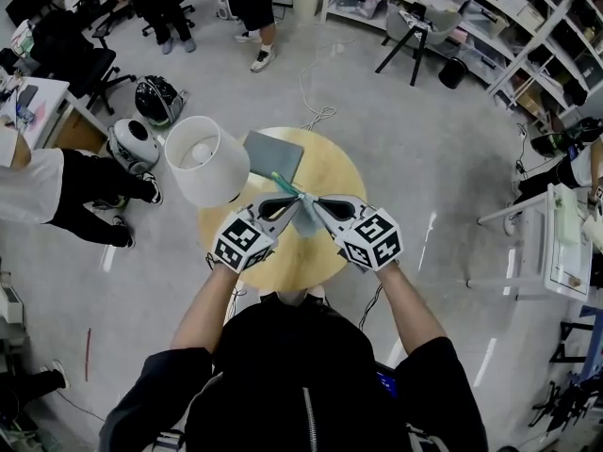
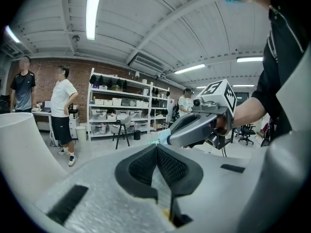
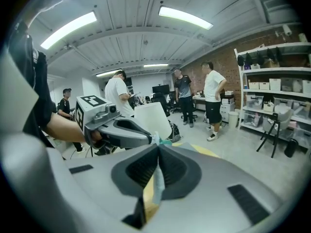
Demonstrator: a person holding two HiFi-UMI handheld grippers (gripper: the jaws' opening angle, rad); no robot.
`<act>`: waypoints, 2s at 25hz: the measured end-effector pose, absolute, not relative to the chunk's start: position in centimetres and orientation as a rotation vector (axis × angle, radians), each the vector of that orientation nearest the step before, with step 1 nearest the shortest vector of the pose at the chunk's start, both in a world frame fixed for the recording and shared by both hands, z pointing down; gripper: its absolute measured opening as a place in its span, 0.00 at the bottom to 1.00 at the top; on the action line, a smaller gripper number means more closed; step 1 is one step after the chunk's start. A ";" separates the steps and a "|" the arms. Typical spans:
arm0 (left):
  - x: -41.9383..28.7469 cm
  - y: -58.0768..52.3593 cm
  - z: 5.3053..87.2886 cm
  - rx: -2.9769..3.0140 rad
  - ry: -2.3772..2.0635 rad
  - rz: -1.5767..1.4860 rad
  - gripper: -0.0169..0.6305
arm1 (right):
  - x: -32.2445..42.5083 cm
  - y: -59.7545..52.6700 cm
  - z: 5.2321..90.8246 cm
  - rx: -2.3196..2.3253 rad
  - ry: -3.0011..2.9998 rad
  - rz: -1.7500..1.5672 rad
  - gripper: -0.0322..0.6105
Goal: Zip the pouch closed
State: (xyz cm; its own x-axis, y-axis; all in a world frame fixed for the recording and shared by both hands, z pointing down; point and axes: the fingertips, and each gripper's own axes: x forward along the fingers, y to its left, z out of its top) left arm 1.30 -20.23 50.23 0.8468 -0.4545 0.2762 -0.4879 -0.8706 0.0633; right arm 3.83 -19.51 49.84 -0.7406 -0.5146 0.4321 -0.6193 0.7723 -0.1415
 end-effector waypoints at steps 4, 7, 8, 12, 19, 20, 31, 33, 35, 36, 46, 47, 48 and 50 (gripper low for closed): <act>1.2 -20.0 50.3 2.890 -0.750 0.383 0.03 | 3.6 -19.3 49.9 0.859 -2.597 0.379 0.07; 1.1 -20.0 50.3 2.889 -0.746 0.390 0.03 | 3.3 -19.4 49.9 0.852 -2.601 0.373 0.10; 1.0 -20.0 50.4 2.891 -0.741 0.393 0.03 | 3.1 -19.5 50.0 0.850 -2.602 0.373 0.10; 1.3 -19.6 50.6 2.898 -0.707 0.400 0.03 | 3.0 -19.6 50.2 0.848 -2.603 0.388 0.13; 1.7 -19.2 50.8 2.905 -0.663 0.404 0.03 | 3.3 -19.3 50.4 0.812 -2.622 0.433 0.08; 1.7 -19.2 50.9 2.907 -0.662 0.408 0.03 | 3.2 -19.2 50.5 0.805 -2.621 0.427 0.08; 1.6 -20.0 50.6 2.866 -0.711 0.363 0.03 | 3.5 -18.9 49.7 0.850 -2.634 0.378 0.07; 1.5 -20.0 50.8 2.855 -0.713 0.354 0.03 | 3.5 -18.8 49.8 0.857 -2.636 0.379 0.07; 1.4 -20.1 51.1 2.838 -0.713 0.343 0.03 | 3.5 -18.7 49.8 0.860 -2.640 0.378 0.06; 1.3 -20.1 51.1 2.831 -0.712 0.339 0.03 | 3.5 -18.7 49.8 0.861 -2.642 0.377 0.06; 1.9 -19.1 50.5 2.918 -0.650 0.410 0.03 | 3.9 -18.5 49.8 0.833 -2.667 0.412 0.08; 2.0 -18.9 50.5 2.926 -0.641 0.402 0.03 | 3.8 -18.4 49.9 0.824 -2.671 0.427 0.08; 2.1 -18.8 50.4 2.934 -0.632 0.397 0.03 | 3.8 -18.4 49.9 0.816 -2.673 0.439 0.08; 2.3 -18.6 50.2 2.952 -0.611 0.397 0.03 | 3.8 -18.4 50.1 0.806 -2.673 0.449 0.09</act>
State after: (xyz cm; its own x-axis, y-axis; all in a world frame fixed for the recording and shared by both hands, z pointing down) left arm 2.31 -18.61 50.25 0.8854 -0.3762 0.2731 -0.4026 -0.9142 0.0459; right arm 3.80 -18.40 50.05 -0.7929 -0.4765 0.3798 -0.5745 0.7924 -0.2050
